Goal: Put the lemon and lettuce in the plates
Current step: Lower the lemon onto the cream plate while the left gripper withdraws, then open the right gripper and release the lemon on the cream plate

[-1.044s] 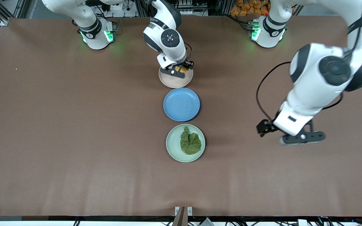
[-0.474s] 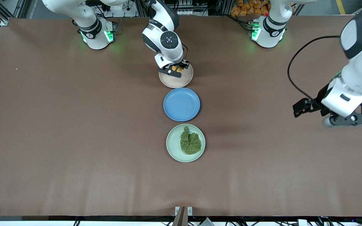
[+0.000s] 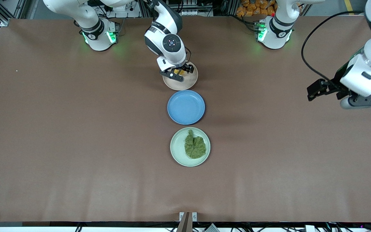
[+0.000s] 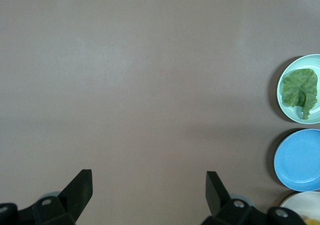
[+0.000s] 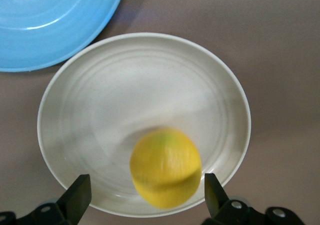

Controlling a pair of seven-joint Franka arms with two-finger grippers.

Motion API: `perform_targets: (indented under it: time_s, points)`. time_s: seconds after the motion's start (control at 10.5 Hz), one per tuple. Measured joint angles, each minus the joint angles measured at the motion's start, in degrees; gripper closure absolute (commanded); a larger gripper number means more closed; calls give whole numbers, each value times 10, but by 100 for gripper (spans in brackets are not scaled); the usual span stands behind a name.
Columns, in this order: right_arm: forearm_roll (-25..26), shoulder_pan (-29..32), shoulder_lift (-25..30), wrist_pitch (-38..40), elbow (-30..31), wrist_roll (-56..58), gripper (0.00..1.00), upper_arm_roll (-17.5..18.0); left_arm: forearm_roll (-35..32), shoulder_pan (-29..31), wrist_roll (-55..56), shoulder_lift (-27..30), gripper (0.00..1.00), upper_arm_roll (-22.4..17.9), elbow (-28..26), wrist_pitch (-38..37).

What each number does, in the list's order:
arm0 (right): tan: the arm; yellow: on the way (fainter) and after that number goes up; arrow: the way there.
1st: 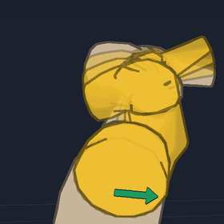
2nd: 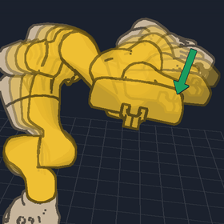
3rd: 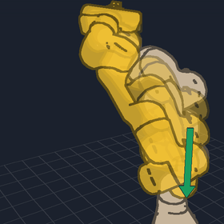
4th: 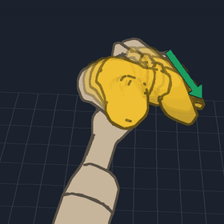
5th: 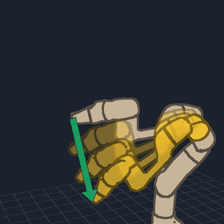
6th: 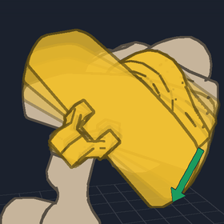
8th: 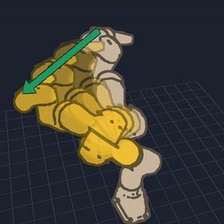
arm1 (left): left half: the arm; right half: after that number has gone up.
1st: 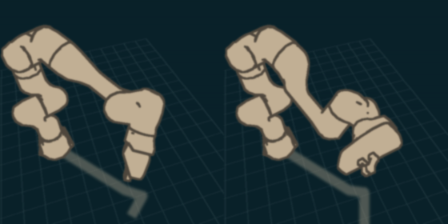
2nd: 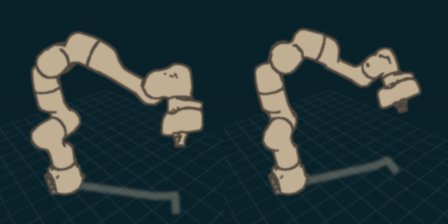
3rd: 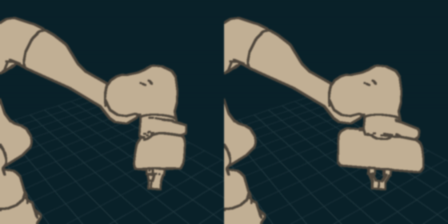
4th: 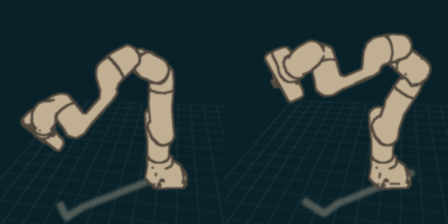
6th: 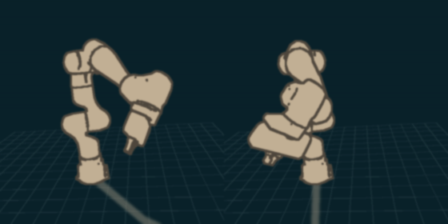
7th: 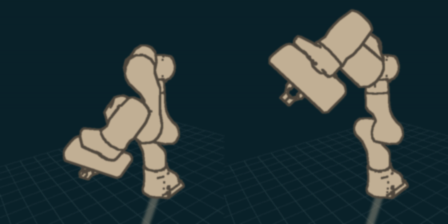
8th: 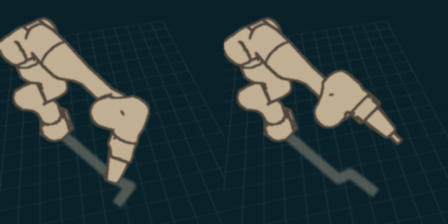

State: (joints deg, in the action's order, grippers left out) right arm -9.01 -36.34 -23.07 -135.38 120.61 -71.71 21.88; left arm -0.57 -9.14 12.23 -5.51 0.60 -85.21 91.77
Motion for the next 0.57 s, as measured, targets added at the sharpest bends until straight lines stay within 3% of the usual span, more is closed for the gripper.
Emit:
perform_targets:
  time_s: [0.19, 0.38, 0.57]
  points:
    - [0, 1, 1, -1, -2, -3, 0, -2, 0, 5, -3, 15, 0, -1, -1, -20]
    - [1, 5, 5, 7, -28, 0, 0, -26, 0, 20, -30, 25, 0, 1, -1, -30]
    - [3, 28, 6, 49, -78, 60, 0, -58, 0, 84, -52, 31, 0, 39, -3, -33]
